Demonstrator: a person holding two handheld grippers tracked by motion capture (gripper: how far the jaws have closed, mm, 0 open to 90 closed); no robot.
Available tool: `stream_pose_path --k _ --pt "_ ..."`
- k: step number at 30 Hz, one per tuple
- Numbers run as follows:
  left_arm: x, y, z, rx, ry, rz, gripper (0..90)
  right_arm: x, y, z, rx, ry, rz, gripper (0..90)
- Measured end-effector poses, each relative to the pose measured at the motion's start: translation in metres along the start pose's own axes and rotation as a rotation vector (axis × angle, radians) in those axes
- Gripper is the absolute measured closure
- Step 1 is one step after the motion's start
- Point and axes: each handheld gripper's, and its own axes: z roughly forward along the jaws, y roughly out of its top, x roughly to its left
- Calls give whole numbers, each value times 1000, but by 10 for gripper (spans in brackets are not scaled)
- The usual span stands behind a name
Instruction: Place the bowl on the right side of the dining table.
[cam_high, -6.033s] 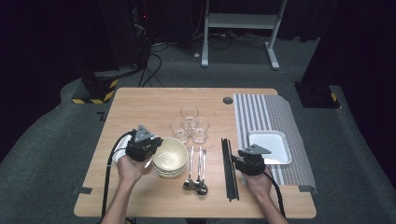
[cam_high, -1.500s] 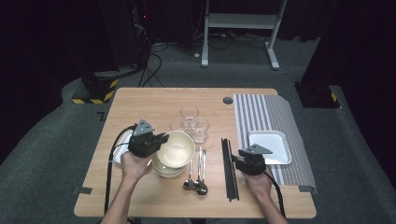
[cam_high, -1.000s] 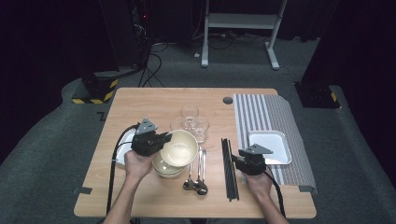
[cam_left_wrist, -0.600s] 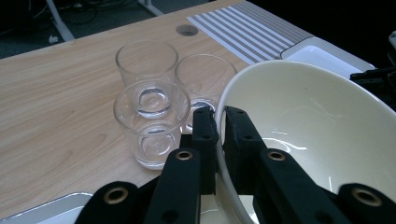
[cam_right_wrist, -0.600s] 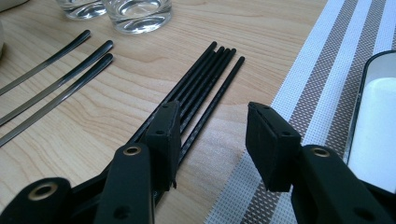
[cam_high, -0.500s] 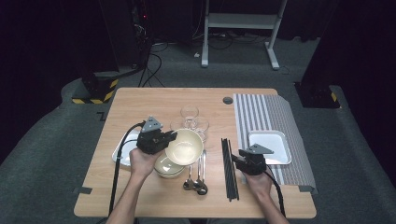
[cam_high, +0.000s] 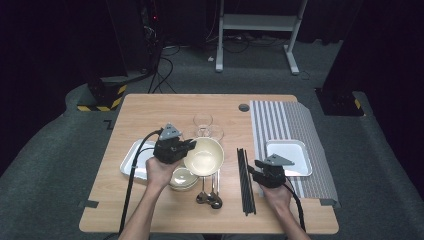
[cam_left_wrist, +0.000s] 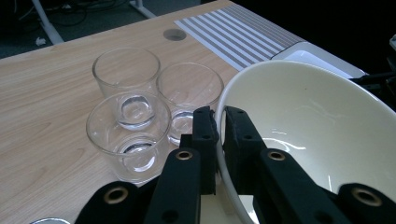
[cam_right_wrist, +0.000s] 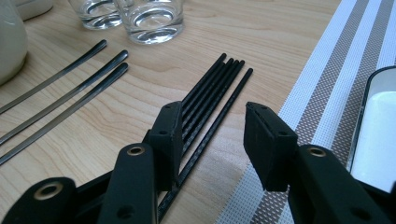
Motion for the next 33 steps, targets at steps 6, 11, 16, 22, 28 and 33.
stream_pose_path --k 6,11,16,22,28,33 --pt "-1 1 5 -3 -5 -10 834 0 3 -4 -10 -2 -5 573" --pt "-4 1 9 2 -4 -4 834 0 5 -7 -18 5 3 574" --pt "-6 2 14 5 -6 -1 834 -3 7 -11 -28 21 13 585" --pt "-8 3 19 7 -8 -2 834 -5 15 -16 -32 61 10 591" --pt "-10 3 22 10 -4 -2 834 -4 21 -19 -34 79 -5 600" --pt "-11 4 23 8 -7 -1 835 -2 28 -22 -36 93 -9 606"
